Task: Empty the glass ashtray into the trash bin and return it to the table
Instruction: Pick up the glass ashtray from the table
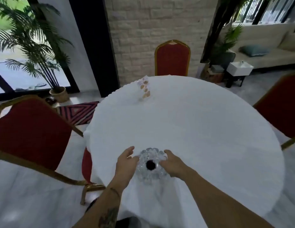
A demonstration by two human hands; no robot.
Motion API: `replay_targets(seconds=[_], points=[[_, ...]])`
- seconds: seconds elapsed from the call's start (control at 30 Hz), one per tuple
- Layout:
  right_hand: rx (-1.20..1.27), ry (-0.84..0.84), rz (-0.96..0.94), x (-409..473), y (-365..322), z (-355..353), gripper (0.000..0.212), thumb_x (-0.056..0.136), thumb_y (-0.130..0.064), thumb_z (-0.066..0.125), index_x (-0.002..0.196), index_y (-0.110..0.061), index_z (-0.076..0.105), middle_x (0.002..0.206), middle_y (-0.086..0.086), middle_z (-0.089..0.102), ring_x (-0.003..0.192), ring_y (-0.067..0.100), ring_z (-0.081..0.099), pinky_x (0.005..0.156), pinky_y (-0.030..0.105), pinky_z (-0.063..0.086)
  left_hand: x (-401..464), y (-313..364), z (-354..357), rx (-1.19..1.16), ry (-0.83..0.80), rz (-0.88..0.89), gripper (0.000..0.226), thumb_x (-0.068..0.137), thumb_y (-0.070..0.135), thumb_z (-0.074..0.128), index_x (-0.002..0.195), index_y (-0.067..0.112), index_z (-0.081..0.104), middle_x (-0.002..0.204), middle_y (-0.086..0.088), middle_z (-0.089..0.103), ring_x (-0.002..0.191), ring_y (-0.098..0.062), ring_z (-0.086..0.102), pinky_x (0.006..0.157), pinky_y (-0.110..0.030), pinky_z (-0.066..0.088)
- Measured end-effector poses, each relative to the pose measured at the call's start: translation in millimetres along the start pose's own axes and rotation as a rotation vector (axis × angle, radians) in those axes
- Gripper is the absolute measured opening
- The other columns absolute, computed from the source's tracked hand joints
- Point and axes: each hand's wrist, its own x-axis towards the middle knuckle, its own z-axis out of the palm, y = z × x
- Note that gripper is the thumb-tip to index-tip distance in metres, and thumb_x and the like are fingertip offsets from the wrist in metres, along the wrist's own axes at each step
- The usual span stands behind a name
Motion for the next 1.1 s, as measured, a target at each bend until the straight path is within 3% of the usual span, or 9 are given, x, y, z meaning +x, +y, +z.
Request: replay_targets(seconds=[0.1,0.23,0.33,0.4,0.67,0.8,0.87,0.97,1.1], points=[[0.075,0.002,0.061,14,2,2,0.067,0.095,-0.019,0.052,0.156,-0.025,0.025,0.113,0.009,0.057,0.072,0.016,0.056,0.055,0.026,0.048,7,-8,15,0.052,-0.025,-0.026,0.054,0.095,0.007,0.063,0.147,0.019,0.052,0.131,0.001,0.053,0.116,-0.021,0.055,0.093,-0.034,0.046],[0.031,0.055,0.078,27,6,8,0.063,0.09,-0.011,0.054,0.15,-0.019,0.036,0.124,0.009,0.053,0.092,0.026,0.059,0.049,0.021,0.051,1,-14,26,0.123,-0.021,-0.052,0.054,0.09,0.018,0.063,0.143,0.022,0.056,0.138,0.002,0.062,0.122,-0.022,0.062,0.106,-0.043,0.053],[0.04,0.104,0.069,32,9,14,0.059,0.081,-0.01,0.054,0.139,-0.019,0.044,0.119,0.013,0.057,0.097,0.033,0.062,0.066,0.041,0.065,-4,-13,30,0.168,0.006,-0.026,0.049,0.091,0.008,0.058,0.139,0.02,0.06,0.135,-0.002,0.065,0.122,-0.025,0.063,0.108,-0.047,0.051],[0.049,0.105,0.066,30,8,18,0.059,0.078,-0.008,0.051,0.135,-0.02,0.042,0.114,0.017,0.057,0.094,0.036,0.063,0.067,0.051,0.065,-6,-15,29,0.198,0.023,-0.012,0.056,0.089,-0.003,0.052,0.142,0.017,0.058,0.141,-0.005,0.062,0.126,-0.027,0.061,0.108,-0.05,0.051],[0.118,0.077,0.044,3,0,40,0.053,0.084,0.001,0.045,0.129,-0.023,0.033,0.111,0.021,0.062,0.082,0.029,0.06,0.074,0.052,0.062,-31,-24,-9,0.251,0.028,0.058,0.067,0.089,-0.008,0.051,0.149,0.022,0.05,0.144,-0.001,0.057,0.129,-0.018,0.056,0.107,-0.048,0.052],[0.152,0.08,-0.014,-21,-13,67,0.046,0.086,0.0,0.044,0.123,-0.026,0.036,0.103,0.021,0.066,0.075,0.028,0.063,0.063,0.045,0.063,-48,-27,-49,0.19,-0.026,0.095,0.067,0.092,-0.007,0.053,0.147,0.031,0.05,0.135,0.005,0.063,0.105,-0.021,0.07,0.073,-0.03,0.062],[0.162,0.069,-0.047,-36,-23,86,0.046,0.086,-0.001,0.044,0.119,-0.032,0.037,0.097,0.02,0.067,0.069,0.027,0.061,0.058,0.042,0.06,-61,-27,-74,0.147,-0.042,0.096,0.066,0.093,-0.01,0.052,0.146,0.031,0.051,0.13,0.009,0.064,0.101,-0.018,0.072,0.082,-0.036,0.064],[0.152,0.08,-0.118,-64,-42,122,0.048,0.086,-0.004,0.042,0.117,-0.041,0.04,0.093,0.021,0.068,0.067,0.031,0.063,0.059,0.044,0.059,-81,-32,-118,0.097,-0.047,0.124,0.064,0.09,-0.006,0.055,0.145,0.026,0.052,0.132,0.003,0.066,0.116,-0.02,0.067,0.104,-0.048,0.055],[0.163,0.1,-0.17,-107,-67,180,0.057,0.085,-0.006,0.046,0.126,-0.046,0.045,0.101,0.011,0.069,0.081,0.032,0.071,0.06,0.041,0.062,-108,-40,-181,0.025,-0.094,0.121,0.047,0.089,0.007,0.069,0.126,0.035,0.063,0.119,0.003,0.075,0.106,-0.02,0.074,0.092,-0.051,0.061]])
